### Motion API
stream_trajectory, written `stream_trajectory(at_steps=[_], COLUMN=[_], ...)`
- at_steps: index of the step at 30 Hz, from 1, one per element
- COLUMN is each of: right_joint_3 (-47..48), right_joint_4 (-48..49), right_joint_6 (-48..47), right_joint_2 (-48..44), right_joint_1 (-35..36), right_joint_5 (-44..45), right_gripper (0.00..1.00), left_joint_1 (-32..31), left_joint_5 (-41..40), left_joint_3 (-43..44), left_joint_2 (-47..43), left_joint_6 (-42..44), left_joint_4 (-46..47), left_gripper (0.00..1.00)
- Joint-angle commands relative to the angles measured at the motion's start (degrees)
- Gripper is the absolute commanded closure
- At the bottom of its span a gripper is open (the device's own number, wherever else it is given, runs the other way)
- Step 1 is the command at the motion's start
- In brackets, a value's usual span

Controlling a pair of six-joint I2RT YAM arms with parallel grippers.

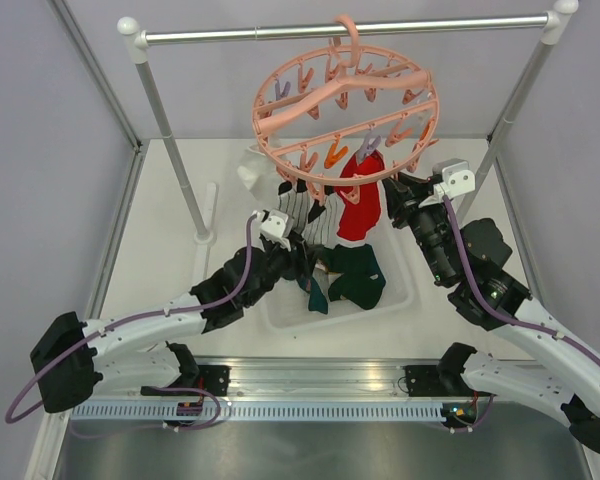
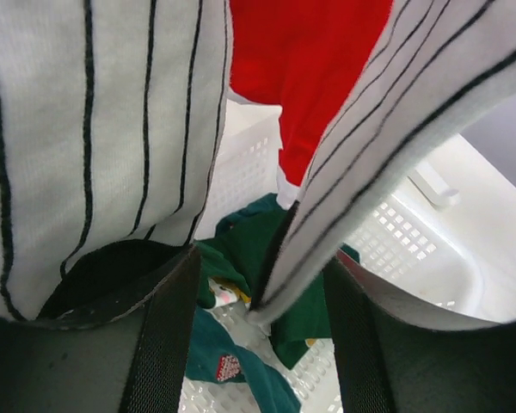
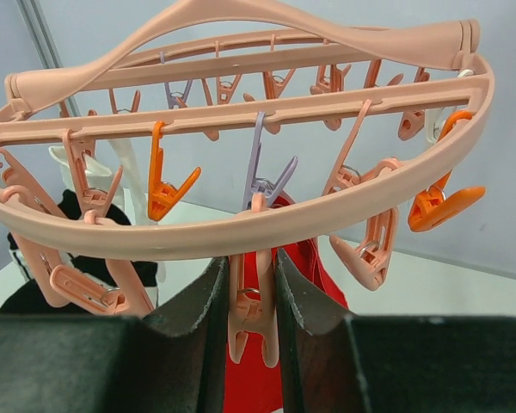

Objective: Remove the socks clipped to the hanger

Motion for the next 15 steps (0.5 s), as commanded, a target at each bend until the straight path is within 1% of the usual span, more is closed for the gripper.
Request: stream_trajectory(at_steps=[1, 7, 11, 13, 15], right_joint_3=[2.6, 2.8, 3.1, 3.1, 3.1], right_joint_4=[0.9, 0.9, 0.9, 0.8, 0.8], right_joint_6=[0.6, 0.5, 0.5, 0.6, 0.6], right_joint_2=[0.1, 0.1, 0.2, 0.5, 0.5], right_joint_1=[-0.1, -0.1, -0.2, -0.1, -0.1], right_joint_5=[-0.7, -0.7, -0.7, -0.8, -1.0], right_gripper=[0.91, 0.91, 0.90, 0.91, 0.91], left_joint_1=[-0.2, -0.2, -0.2, -0.2, -0.2], left_joint_5=[-2.9, -0.9, -0.2, 0.3, 1.0], left_joint_3=[3.0, 3.8, 4.4, 4.6, 4.8], left_joint_2=[0.8, 1.9, 2.8, 3.3, 3.6], left_joint_6=[3.2, 3.9, 3.9, 3.8, 3.7], left_joint_4=[3.6, 5.5, 6.5, 6.8, 7.2], left_gripper=[0.38, 0.38, 0.41, 0.44, 0.55])
